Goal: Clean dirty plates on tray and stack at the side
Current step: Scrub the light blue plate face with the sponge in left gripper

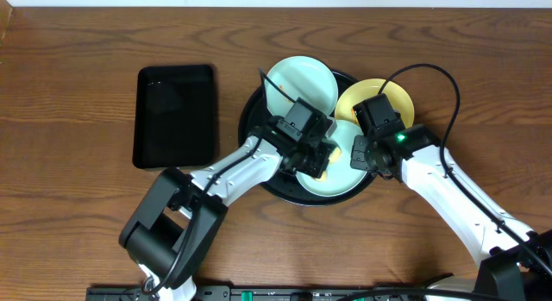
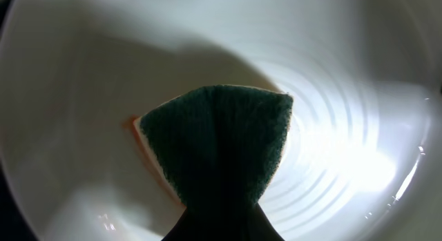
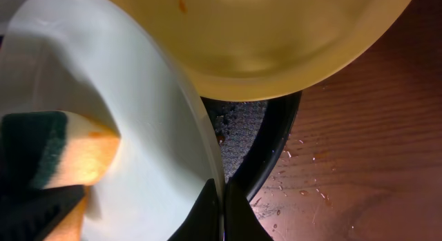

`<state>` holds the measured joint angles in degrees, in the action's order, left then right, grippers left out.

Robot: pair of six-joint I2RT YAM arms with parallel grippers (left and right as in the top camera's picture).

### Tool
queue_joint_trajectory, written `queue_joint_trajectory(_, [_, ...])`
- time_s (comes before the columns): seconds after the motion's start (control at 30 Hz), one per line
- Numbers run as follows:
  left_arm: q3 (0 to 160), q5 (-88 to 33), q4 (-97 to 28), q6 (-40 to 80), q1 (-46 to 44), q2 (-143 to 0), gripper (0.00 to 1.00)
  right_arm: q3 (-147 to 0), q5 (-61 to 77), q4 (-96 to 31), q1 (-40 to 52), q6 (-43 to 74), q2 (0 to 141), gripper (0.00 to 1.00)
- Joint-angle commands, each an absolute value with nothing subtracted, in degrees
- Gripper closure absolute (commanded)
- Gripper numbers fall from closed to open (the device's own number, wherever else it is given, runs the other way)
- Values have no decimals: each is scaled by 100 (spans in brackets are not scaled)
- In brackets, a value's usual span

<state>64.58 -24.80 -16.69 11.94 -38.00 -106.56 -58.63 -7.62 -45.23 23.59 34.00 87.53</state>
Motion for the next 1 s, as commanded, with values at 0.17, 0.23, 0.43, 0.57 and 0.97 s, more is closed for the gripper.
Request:
queue_joint_trajectory(0.17, [6396,-2023,-1466,1120,-4029,-10975,93,-5826,-657,-4525,2408,3531,8777,99])
queue_joint_trajectory(0.23, [6396,-2021,-1433,1120,-4049,-10986,92,-5826,-499,-4530,2408,3531,8777,99])
queue_joint_trajectory(0.43, [6396,-1848,-1411,1120,-4060,-11069,92,-5826,-263,-4637,2408,3531,8777,99])
queue_joint_trajectory(0.57, [6396,-1612,-1391,1120,-4060,-11183,92,-5826,-174,-4707,2408,3527,8777,99])
queue_joint_trajectory(0.97, [6396,-932,-1221,1122,-4058,-11218,92,-5826,-99,-4805,2408,3507,8777,99])
